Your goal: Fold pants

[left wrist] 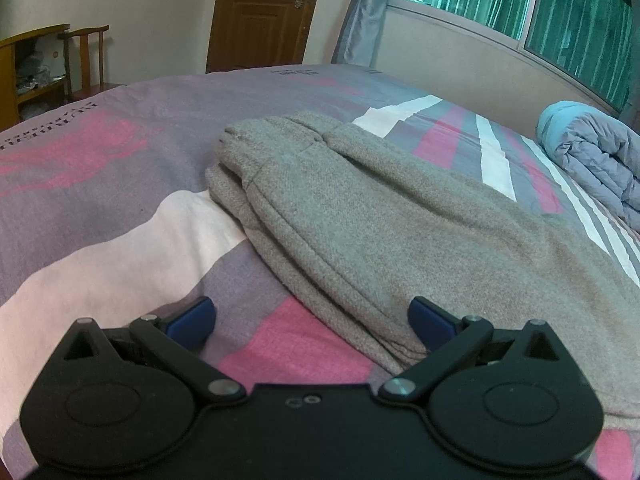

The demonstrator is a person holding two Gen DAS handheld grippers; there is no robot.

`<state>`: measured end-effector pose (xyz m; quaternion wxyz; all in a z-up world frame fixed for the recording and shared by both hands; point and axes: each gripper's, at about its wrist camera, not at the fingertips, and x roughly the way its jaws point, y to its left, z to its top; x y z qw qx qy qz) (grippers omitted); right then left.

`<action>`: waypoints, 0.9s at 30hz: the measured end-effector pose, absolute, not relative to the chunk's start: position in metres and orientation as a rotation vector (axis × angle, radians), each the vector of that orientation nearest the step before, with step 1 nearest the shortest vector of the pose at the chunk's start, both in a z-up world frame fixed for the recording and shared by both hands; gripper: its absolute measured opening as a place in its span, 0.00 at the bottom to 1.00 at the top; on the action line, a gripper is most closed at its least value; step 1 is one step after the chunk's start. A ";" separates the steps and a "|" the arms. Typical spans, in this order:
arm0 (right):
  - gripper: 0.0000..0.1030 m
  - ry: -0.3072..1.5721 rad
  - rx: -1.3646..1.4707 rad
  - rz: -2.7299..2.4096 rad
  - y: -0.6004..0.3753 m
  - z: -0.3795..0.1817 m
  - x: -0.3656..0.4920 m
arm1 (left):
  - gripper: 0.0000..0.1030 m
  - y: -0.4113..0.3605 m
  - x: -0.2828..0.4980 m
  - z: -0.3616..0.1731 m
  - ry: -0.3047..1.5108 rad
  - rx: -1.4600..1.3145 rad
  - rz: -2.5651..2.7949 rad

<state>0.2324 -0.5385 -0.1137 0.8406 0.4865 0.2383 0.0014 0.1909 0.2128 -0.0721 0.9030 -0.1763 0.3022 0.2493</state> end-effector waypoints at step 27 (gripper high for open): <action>0.15 0.453 0.799 -0.049 -0.443 -0.094 0.165 | 0.33 0.292 0.205 -0.041 0.576 -0.526 0.420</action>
